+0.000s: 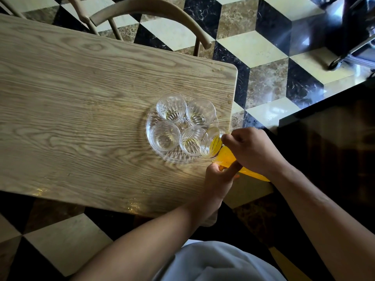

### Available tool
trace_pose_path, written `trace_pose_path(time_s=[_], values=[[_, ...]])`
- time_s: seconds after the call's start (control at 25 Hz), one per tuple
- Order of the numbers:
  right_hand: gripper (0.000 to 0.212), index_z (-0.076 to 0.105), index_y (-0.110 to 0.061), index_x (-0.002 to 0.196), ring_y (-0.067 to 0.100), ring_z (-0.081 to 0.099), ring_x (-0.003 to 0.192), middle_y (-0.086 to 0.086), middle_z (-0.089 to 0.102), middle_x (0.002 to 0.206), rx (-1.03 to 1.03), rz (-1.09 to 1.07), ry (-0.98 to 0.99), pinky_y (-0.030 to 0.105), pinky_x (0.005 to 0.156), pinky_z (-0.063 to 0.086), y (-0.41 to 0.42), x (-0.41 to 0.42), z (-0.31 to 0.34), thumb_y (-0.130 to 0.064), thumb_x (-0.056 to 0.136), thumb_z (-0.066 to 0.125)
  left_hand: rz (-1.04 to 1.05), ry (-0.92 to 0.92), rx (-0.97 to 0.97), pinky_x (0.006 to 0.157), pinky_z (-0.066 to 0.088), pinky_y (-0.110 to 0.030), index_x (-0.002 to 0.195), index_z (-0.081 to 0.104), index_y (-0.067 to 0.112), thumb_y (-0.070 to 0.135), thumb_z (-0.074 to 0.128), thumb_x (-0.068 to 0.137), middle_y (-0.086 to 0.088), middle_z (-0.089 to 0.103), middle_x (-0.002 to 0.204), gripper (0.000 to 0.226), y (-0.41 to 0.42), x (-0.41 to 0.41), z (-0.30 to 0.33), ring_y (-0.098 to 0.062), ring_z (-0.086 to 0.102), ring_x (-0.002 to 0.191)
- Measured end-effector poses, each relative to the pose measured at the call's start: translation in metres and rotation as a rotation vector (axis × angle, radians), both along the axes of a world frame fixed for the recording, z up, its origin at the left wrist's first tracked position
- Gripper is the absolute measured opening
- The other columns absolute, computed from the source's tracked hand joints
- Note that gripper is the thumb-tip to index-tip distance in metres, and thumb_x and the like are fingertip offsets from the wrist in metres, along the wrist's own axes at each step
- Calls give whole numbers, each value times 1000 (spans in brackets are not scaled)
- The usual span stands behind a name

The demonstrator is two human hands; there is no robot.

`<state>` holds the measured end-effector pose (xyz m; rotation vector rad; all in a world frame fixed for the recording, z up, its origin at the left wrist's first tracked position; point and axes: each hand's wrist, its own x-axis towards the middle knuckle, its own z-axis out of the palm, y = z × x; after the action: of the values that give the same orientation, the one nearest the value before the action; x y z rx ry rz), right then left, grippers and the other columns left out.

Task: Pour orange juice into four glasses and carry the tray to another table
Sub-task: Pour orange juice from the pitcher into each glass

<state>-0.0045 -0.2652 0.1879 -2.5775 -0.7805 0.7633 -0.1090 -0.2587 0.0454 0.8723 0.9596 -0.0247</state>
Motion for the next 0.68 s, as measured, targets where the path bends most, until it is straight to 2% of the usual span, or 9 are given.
trace_pose_path(time_s=[0.12,0.28,0.44,0.56,0.68], values=[[51,34,-12,55,17,32,47,1,36,48,-21,-14,-1,29,47,27,2,0,1,-32,95,58,8,-21,-18,96,55,-70,66,49,15,78,93,34,-15,57,75,84,-1,1,0,-33,75,84],[50,37,-11,55,18,33,47,3,38,49,-47,-29,7,28,45,26,5,-3,1,-32,95,58,2,-39,-40,98,57,-66,82,56,7,78,93,34,-16,58,81,94,-1,-2,-3,-28,72,84],[50,37,-10,54,20,35,47,4,40,49,-59,-42,7,28,45,26,9,-5,-1,-32,94,57,-25,5,-13,102,53,-67,85,66,1,82,90,36,-16,70,76,98,-1,-4,-8,-28,69,83],[50,37,-10,54,22,39,49,6,43,50,-70,-49,-7,28,45,27,10,-6,-1,-33,94,56,-17,-16,-48,103,54,-65,88,61,4,81,91,36,-16,60,81,98,-1,-4,-6,-28,70,83],[49,41,-9,55,25,45,51,11,50,55,-81,-48,-36,28,46,30,12,-6,-1,-35,93,55,3,-45,-98,99,56,-62,86,55,6,77,94,35,-15,49,85,96,-1,-1,-2,-27,57,86]])
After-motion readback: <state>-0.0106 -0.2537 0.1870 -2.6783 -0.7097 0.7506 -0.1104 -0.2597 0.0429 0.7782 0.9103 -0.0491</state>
